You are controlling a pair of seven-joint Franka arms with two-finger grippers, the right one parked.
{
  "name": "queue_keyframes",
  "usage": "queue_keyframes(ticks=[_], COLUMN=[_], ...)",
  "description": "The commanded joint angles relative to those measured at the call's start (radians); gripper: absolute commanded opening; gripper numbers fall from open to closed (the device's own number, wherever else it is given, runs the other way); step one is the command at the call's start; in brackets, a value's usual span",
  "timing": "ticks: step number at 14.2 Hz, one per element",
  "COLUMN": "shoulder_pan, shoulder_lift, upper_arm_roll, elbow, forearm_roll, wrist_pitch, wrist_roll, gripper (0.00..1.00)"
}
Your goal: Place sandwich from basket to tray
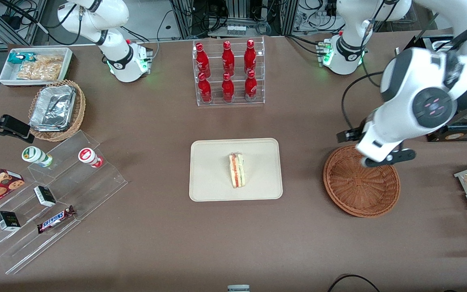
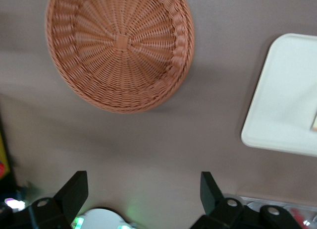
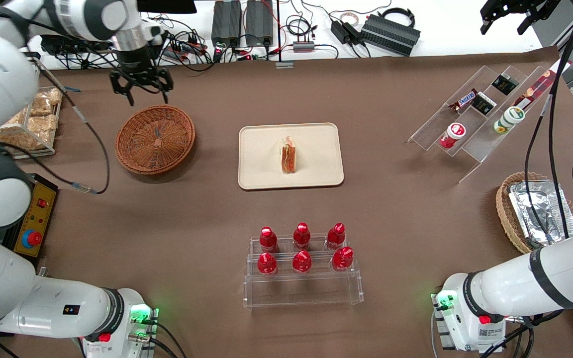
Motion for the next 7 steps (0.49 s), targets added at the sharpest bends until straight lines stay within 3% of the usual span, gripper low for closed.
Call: queue_keyframes(ticks=[1,7], shoulder_pan=[0.089,0.120], shoulder_lift=[-0.110,-0.153], upper_arm_roll=[-0.033,-0.004], elbow=[-0.059,0.002], forearm_roll=[-0.006,-0.005], wrist_pitch=[0.001,-0.007], wrist_roll=[0.181,0.234], gripper=[1.00,1.00])
